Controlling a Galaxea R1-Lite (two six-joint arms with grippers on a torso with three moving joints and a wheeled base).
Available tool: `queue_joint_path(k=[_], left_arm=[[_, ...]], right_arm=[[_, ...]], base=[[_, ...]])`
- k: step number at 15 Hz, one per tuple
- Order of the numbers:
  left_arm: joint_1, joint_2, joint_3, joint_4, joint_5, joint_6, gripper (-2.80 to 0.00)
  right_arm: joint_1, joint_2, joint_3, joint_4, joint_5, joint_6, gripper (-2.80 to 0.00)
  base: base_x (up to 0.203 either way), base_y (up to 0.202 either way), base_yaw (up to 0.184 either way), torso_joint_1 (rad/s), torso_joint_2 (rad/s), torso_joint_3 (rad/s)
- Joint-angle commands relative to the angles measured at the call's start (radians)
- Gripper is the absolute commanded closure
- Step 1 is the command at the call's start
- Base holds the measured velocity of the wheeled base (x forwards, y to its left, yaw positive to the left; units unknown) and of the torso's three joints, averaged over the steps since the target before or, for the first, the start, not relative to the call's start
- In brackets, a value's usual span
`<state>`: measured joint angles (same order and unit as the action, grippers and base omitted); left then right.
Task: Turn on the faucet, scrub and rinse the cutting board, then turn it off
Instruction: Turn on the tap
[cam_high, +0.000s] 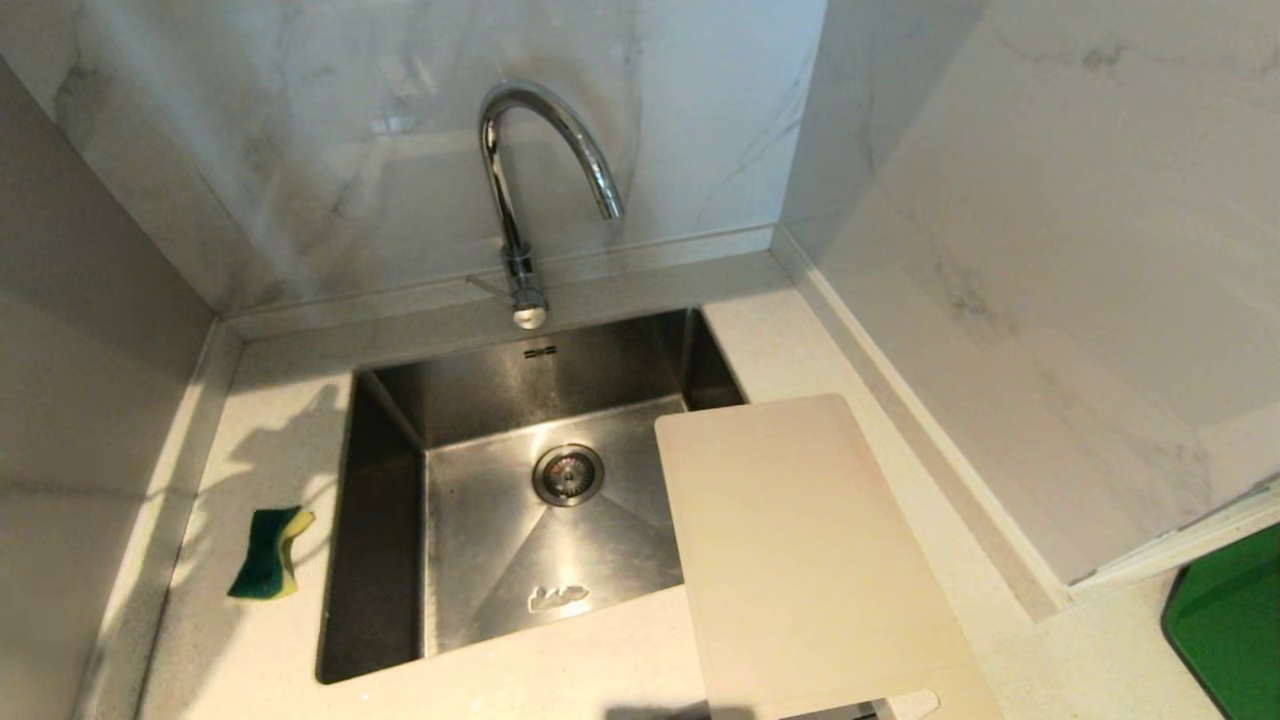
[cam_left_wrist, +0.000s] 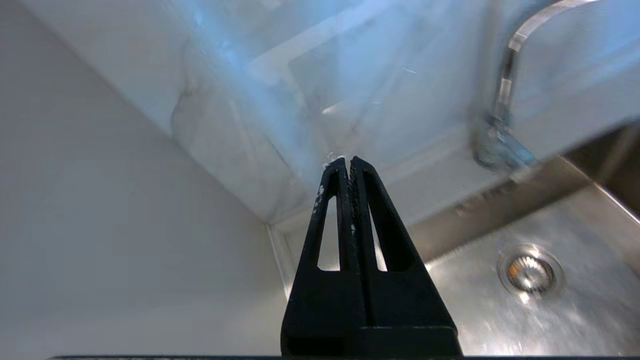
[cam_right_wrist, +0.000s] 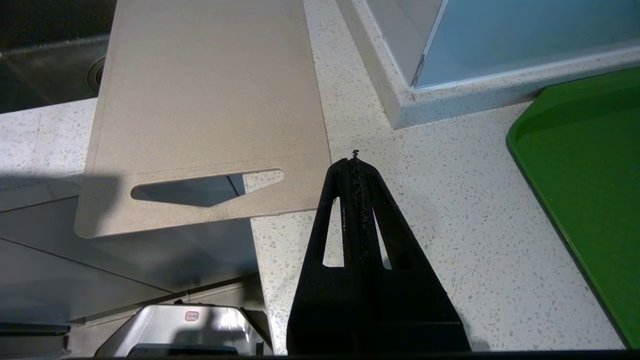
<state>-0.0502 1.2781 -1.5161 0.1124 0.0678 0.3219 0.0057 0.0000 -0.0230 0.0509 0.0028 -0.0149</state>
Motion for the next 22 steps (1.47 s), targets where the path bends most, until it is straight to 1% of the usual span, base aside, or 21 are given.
queue_joint_path(k=[1,2,3,4,5,6,7,8,10,11,12,13,14,15,16,18,20,22], left_arm=[[-0.049,0.203,-0.165,0.023,0.069,-0.023,0.0],[-0.084,0.262,-0.233,0.044,0.12,-0.052,0.0],[-0.12,0.317,-0.301,0.072,0.175,-0.095,0.0],[-0.162,0.377,-0.372,0.107,0.232,-0.164,0.0],[-0.205,0.428,-0.412,0.136,0.284,-0.241,0.0],[-0.251,0.47,-0.427,0.156,0.331,-0.317,0.0],[-0.277,0.504,-0.432,0.164,0.358,-0.397,0.0],[-0.318,0.54,-0.435,0.169,0.376,-0.489,0.0],[-0.364,0.61,-0.439,0.174,0.379,-0.644,0.0],[-0.374,0.646,-0.44,0.173,0.364,-0.717,0.0],[-0.378,0.678,-0.441,0.173,0.33,-0.784,0.0],[-0.381,0.705,-0.441,0.17,0.277,-0.837,0.0],[-0.382,0.726,-0.441,0.164,0.231,-0.871,0.0],[-0.383,0.747,-0.441,0.139,0.201,-0.889,0.0],[-0.387,0.77,-0.441,0.094,0.19,-0.905,0.0],[-0.396,0.828,-0.442,0.009,0.193,-0.938,0.0],[-0.398,0.879,-0.447,-0.065,0.204,-0.945,0.0],[-0.408,0.91,-0.449,-0.148,0.256,-0.936,0.0]], right_arm=[[0.0,0.0,0.0,0.0,0.0,0.0,0.0],[0.0,0.0,0.0,0.001,0.0,0.0,0.0],[0.0,0.0,0.0,0.0,0.0,0.001,0.0],[0.0,0.0,0.0,0.0,0.0,0.0,0.0],[0.0,0.0,0.0,0.001,0.0,0.0,0.0],[0.0,0.0,0.0,0.0,0.0,0.0,0.0],[0.0,0.0,0.0,0.0,0.0,0.0,0.0],[0.0,0.0,0.0,0.001,0.0,0.0,0.0],[0.0,0.0,0.0,0.001,0.0,0.0,0.0],[0.0,0.0,0.0,0.0,0.0,0.0,0.0],[0.0,0.0,0.0,0.0,0.0,0.0,0.0],[0.0,0.0,0.0,0.001,0.0,0.0,0.0],[0.0,0.0,0.0,0.001,0.0,0.0,0.0],[0.0,0.0,0.0,0.0,0.0,0.0,0.0],[0.0,0.0,0.0,0.001,0.0,0.0,0.0],[0.0,0.0,0.0,0.0,0.0,0.0,0.0],[0.0,0.0,0.0,0.001,0.0,0.0,0.0],[0.0,0.0,0.0,0.0,0.0,0.0,0.0]], base=[[0.0,0.0,0.0,0.0,0.0,0.0],[0.0,0.0,0.0,0.0,0.0,0.0],[0.0,0.0,0.0,0.0,0.0,0.0],[0.0,0.0,0.0,0.0,0.0,0.0],[0.0,0.0,0.0,0.0,0.0,0.0],[0.0,0.0,0.0,0.0,0.0,0.0],[0.0,0.0,0.0,0.0,0.0,0.0],[0.0,0.0,0.0,0.0,0.0,0.0],[0.0,0.0,0.0,0.0,0.0,0.0],[0.0,0.0,0.0,0.0,0.0,0.0],[0.0,0.0,0.0,0.0,0.0,0.0],[0.0,0.0,0.0,0.0,0.0,0.0],[0.0,0.0,0.0,0.0,0.0,0.0],[0.0,0.0,0.0,0.0,0.0,0.0],[0.0,0.0,0.0,0.0,0.0,0.0],[0.0,0.0,0.0,0.0,0.0,0.0],[0.0,0.0,0.0,0.0,0.0,0.0],[0.0,0.0,0.0,0.0,0.0,0.0]])
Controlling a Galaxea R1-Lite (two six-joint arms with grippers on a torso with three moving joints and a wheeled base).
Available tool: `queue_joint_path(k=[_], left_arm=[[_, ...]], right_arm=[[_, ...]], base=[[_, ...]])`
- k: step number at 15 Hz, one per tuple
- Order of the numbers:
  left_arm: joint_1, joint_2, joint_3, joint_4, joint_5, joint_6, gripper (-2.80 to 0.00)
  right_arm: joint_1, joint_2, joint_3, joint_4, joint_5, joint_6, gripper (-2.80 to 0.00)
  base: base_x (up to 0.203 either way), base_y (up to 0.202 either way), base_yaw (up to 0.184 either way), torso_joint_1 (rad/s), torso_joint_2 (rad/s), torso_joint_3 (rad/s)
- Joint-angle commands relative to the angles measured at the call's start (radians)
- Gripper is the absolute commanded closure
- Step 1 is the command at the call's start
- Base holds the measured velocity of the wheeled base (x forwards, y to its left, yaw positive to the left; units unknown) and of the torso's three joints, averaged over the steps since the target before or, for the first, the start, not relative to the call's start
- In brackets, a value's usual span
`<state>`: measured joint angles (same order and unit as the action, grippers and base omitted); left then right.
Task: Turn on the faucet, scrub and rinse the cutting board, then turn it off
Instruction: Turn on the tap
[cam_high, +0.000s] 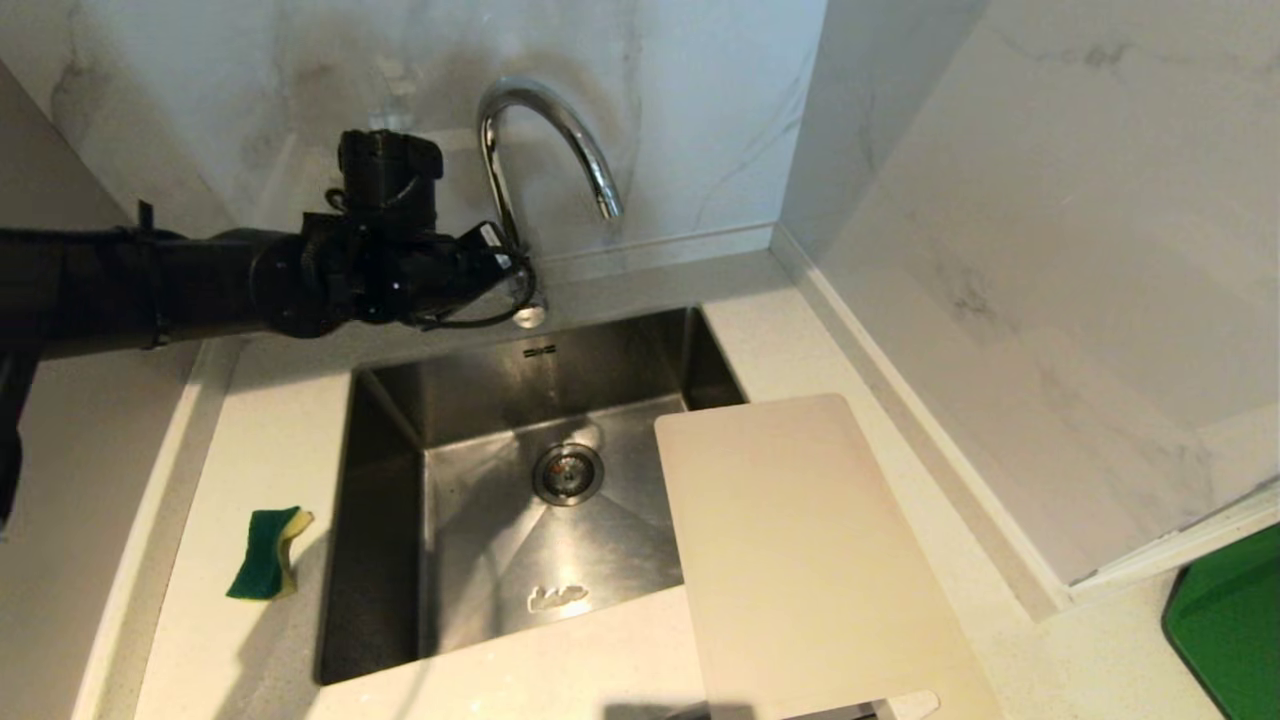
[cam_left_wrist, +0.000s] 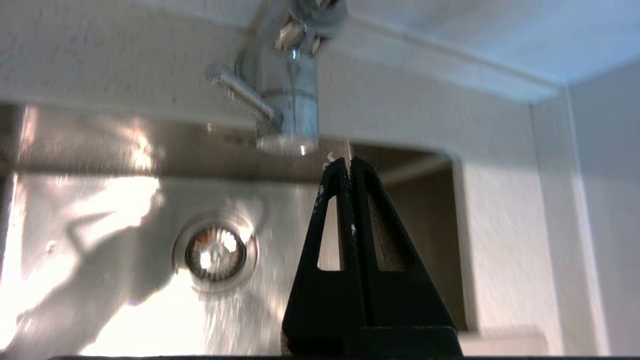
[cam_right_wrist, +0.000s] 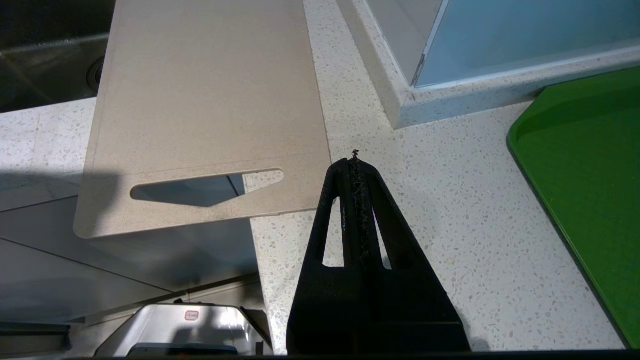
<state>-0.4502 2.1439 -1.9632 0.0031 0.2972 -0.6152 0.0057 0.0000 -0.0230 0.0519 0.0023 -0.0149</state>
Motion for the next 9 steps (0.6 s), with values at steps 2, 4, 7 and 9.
queue_joint_path(k=[2,4,7,9], left_arm=[[-0.019,0.057,-0.002,-0.099,0.085,0.035,-2.8],[-0.029,0.053,-0.002,-0.105,0.115,0.041,-2.8],[-0.045,0.054,-0.002,-0.11,0.148,0.018,-2.8],[-0.053,0.058,-0.002,-0.134,0.202,-0.032,-2.8]], right_arm=[[0.0,0.0,0.0,0.0,0.001,0.0,0.0],[0.0,0.0,0.0,0.0,0.001,0.0,0.0],[0.0,0.0,0.0,-0.001,0.001,0.0,0.0],[0.0,0.0,0.0,0.0,0.001,0.0,0.0]], base=[[0.0,0.0,0.0,0.0,0.0,0.0],[0.0,0.0,0.0,0.0,0.0,0.0],[0.0,0.0,0.0,0.0,0.0,0.0],[0.0,0.0,0.0,0.0,0.0,0.0]])
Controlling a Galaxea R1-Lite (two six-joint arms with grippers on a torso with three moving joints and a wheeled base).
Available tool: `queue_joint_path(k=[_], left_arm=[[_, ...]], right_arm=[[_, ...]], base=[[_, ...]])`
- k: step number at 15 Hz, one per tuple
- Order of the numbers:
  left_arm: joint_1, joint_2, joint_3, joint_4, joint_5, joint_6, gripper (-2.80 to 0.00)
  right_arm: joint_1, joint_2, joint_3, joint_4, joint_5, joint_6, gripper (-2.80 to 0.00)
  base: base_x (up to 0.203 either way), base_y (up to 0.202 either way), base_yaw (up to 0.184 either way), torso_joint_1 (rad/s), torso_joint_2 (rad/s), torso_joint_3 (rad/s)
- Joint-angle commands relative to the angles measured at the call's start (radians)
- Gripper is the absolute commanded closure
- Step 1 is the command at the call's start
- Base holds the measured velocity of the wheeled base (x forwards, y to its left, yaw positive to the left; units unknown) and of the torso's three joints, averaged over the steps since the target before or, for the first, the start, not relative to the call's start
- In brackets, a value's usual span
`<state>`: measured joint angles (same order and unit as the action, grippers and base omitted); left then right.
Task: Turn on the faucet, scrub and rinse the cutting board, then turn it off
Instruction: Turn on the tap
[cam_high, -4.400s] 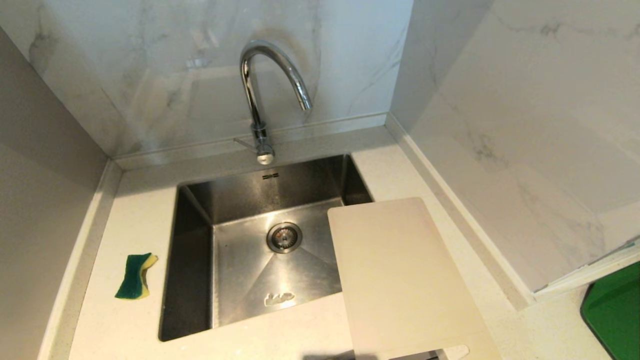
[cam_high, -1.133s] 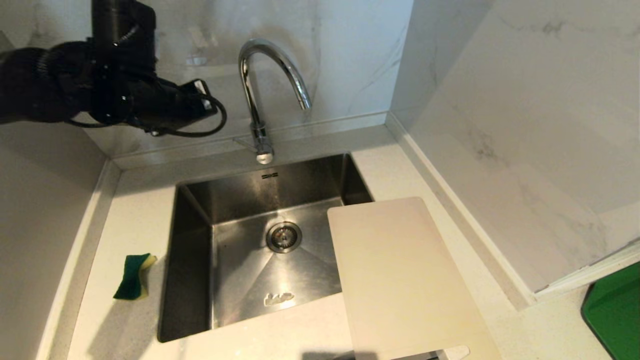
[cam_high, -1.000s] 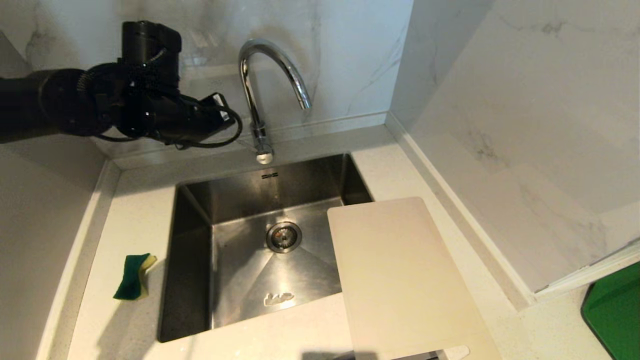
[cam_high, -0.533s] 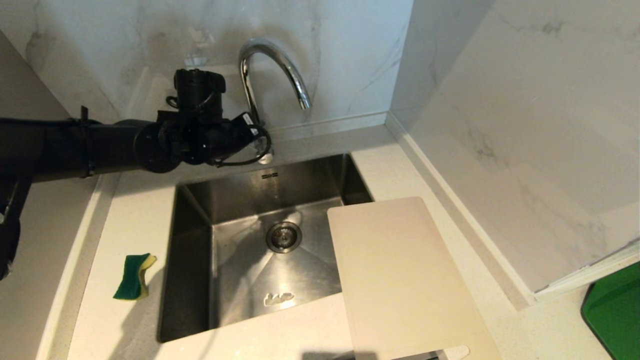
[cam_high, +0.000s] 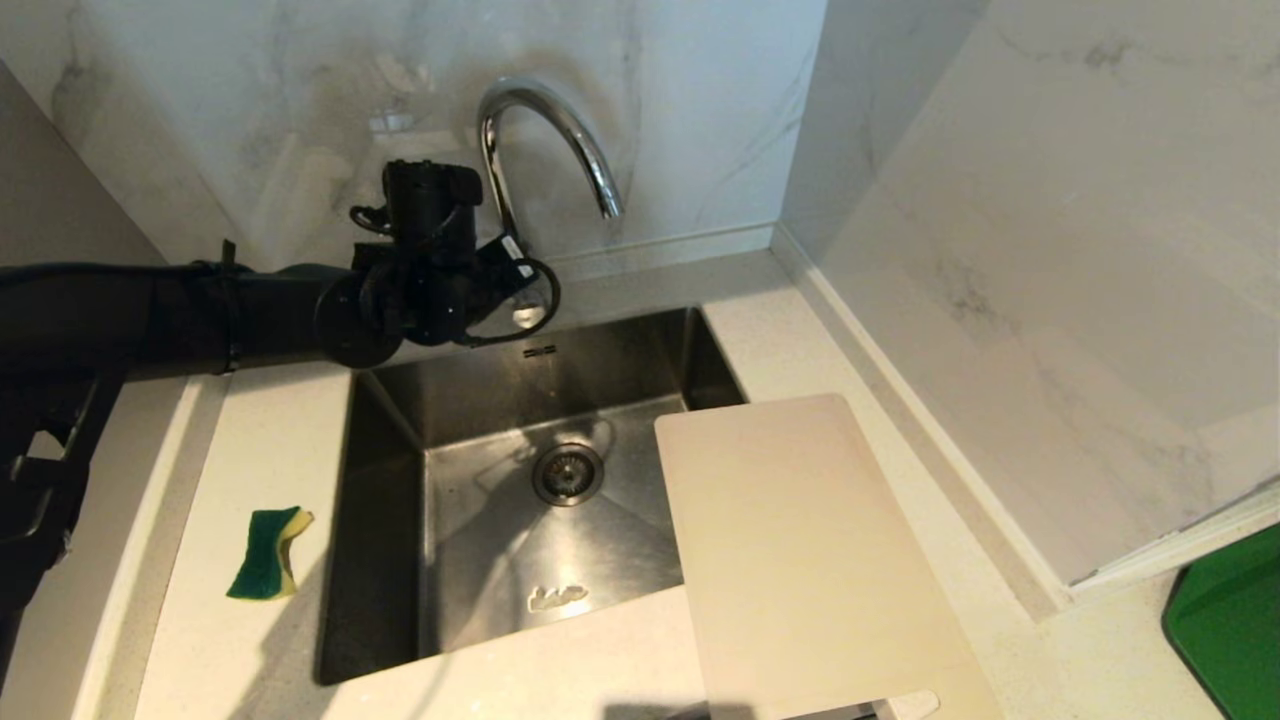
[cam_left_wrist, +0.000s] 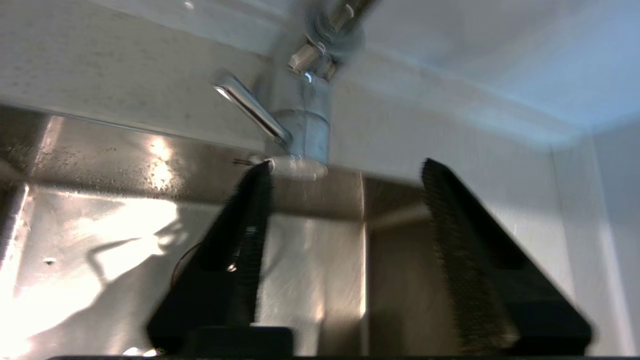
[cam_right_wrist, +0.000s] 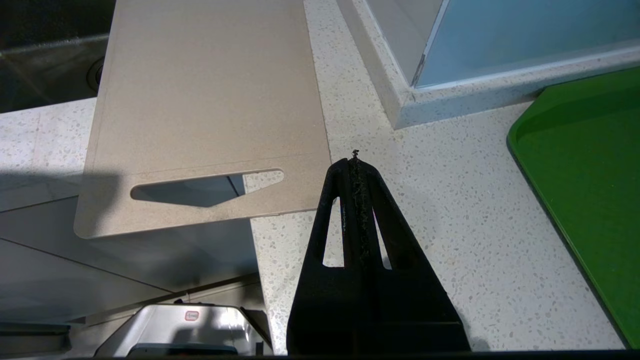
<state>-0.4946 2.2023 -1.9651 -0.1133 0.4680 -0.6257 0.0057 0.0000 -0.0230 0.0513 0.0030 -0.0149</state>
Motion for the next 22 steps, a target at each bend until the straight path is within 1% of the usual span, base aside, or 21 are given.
queue_joint_path(k=[1,2,3,4,5,9,11,12,15,16,22], left_arm=[[-0.014,0.011,0.0,-0.059,0.086,-0.033,-2.8],[-0.025,0.023,0.0,-0.098,0.166,-0.032,-2.8],[-0.04,0.038,0.0,-0.161,0.258,-0.02,-2.8],[-0.05,0.057,0.0,-0.236,0.337,0.009,-2.8],[-0.054,0.069,0.0,-0.279,0.387,0.03,-2.8],[-0.047,0.1,0.0,-0.296,0.454,0.04,-2.8],[-0.04,0.129,0.0,-0.344,0.486,0.057,-2.8],[-0.038,0.145,-0.001,-0.39,0.499,0.087,-2.8],[-0.034,0.186,-0.01,-0.551,0.532,0.226,-2.8],[-0.033,0.199,-0.01,-0.592,0.536,0.26,-2.8],[-0.018,0.246,-0.018,-0.606,0.537,0.26,-2.8]], right_arm=[[0.0,0.0,0.0,0.0,0.0,0.0,0.0],[0.0,0.0,0.0,-0.001,0.0,0.0,0.0],[0.0,0.0,0.0,0.001,0.0,0.0,0.0],[0.0,0.0,0.0,0.001,0.0,0.001,0.0],[0.0,0.0,0.0,-0.001,0.0,0.0,0.0],[0.0,0.0,0.0,0.0,0.0,0.0,0.0],[0.0,0.0,0.0,-0.001,0.0,0.0,0.0],[0.0,0.0,0.0,0.0,0.0,0.0,0.0],[0.0,0.0,0.0,-0.001,0.0,0.0,0.0],[0.0,0.0,0.0,0.001,0.0,0.0,0.0],[0.0,0.0,0.0,0.0,0.0,0.0,0.0]], base=[[0.0,0.0,0.0,0.0,0.0,0.0],[0.0,0.0,0.0,0.0,0.0,0.0],[0.0,0.0,0.0,0.0,0.0,0.0],[0.0,0.0,0.0,0.0,0.0,0.0],[0.0,0.0,0.0,0.0,0.0,0.0],[0.0,0.0,0.0,0.0,0.0,0.0],[0.0,0.0,0.0,0.0,0.0,0.0],[0.0,0.0,0.0,0.0,0.0,0.0],[0.0,0.0,0.0,0.0,0.0,0.0],[0.0,0.0,0.0,0.0,0.0,0.0],[0.0,0.0,0.0,0.0,0.0,0.0]])
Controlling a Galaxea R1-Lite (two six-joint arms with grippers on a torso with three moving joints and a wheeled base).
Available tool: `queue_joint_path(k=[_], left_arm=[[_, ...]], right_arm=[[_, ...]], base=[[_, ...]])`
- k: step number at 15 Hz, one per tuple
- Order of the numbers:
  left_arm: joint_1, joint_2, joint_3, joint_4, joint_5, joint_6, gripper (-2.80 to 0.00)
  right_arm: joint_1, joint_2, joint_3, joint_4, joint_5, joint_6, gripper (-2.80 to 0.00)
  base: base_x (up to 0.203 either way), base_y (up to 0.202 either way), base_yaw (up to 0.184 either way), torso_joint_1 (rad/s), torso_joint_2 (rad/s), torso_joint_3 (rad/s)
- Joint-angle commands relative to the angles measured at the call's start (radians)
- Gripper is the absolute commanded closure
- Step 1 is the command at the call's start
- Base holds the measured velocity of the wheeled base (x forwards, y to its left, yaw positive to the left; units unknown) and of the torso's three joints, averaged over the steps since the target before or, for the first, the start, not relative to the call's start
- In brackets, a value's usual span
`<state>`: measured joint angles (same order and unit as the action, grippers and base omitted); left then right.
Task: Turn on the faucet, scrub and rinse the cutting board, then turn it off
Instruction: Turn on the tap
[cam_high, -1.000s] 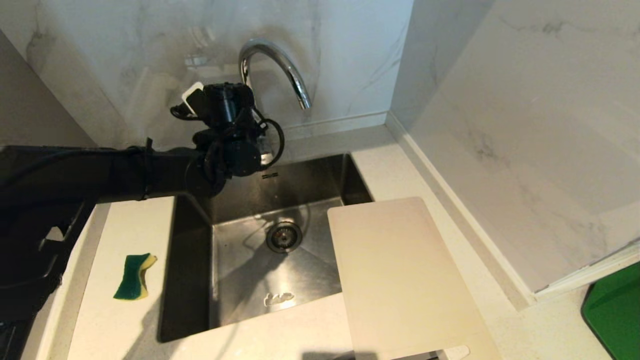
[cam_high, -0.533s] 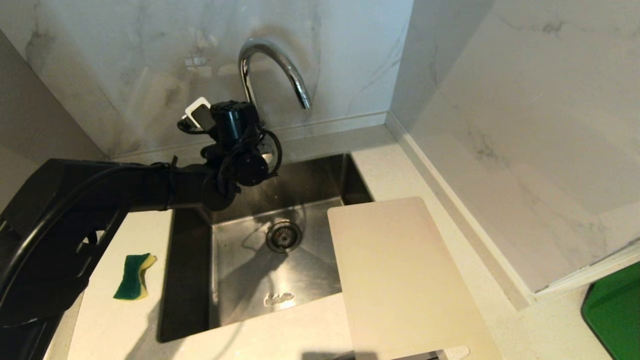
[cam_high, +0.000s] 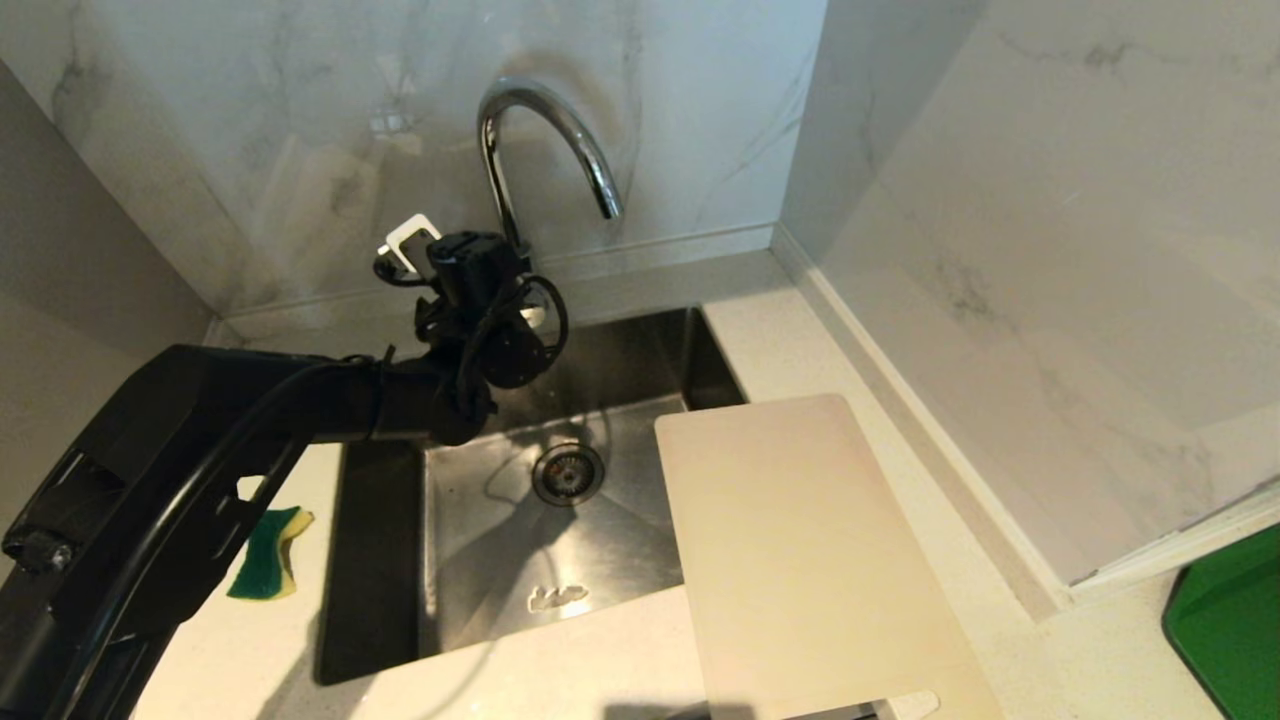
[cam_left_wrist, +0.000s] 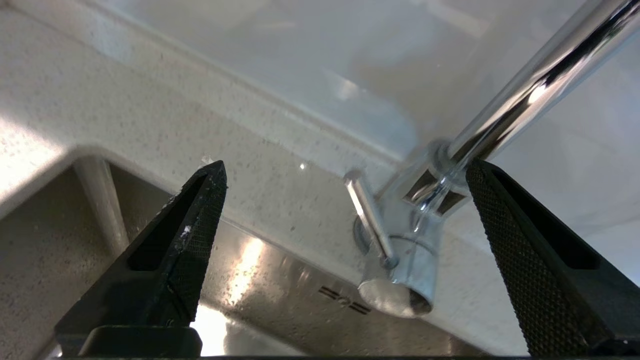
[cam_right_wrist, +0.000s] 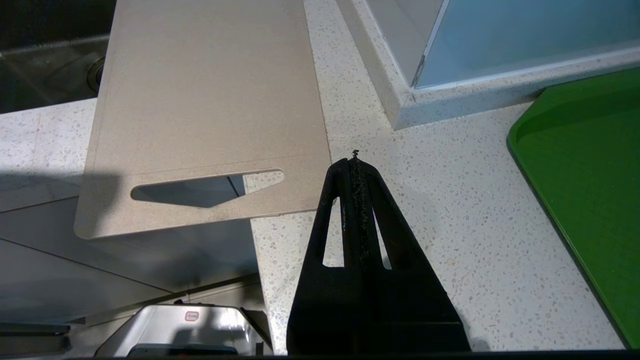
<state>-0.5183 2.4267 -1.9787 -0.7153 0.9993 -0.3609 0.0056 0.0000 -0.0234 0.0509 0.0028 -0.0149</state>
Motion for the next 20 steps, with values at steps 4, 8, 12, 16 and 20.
queue_joint_path(k=[4,8,12,16,20], left_arm=[[0.018,0.044,-0.005,-0.002,-0.009,-0.007,-2.8],[0.025,0.078,-0.014,-0.001,-0.021,-0.009,-2.8],[0.03,0.081,-0.014,-0.001,-0.024,-0.009,-2.8],[0.046,0.088,-0.016,-0.001,-0.037,-0.012,-2.8],[0.052,0.094,-0.023,0.008,-0.053,-0.031,-2.8]], right_arm=[[0.001,0.0,0.0,0.0,0.0,0.0,0.0],[0.001,0.0,0.0,0.0,0.0,0.0,0.0],[0.001,0.0,0.0,0.0,0.0,0.0,0.0],[0.001,0.0,0.0,0.001,0.0,0.0,0.0],[0.001,0.0,0.0,0.001,0.0,0.0,0.0]], base=[[0.0,0.0,0.0,0.0,0.0,0.0],[0.0,0.0,0.0,0.0,0.0,0.0],[0.0,0.0,0.0,0.0,0.0,0.0],[0.0,0.0,0.0,0.0,0.0,0.0],[0.0,0.0,0.0,0.0,0.0,0.0]])
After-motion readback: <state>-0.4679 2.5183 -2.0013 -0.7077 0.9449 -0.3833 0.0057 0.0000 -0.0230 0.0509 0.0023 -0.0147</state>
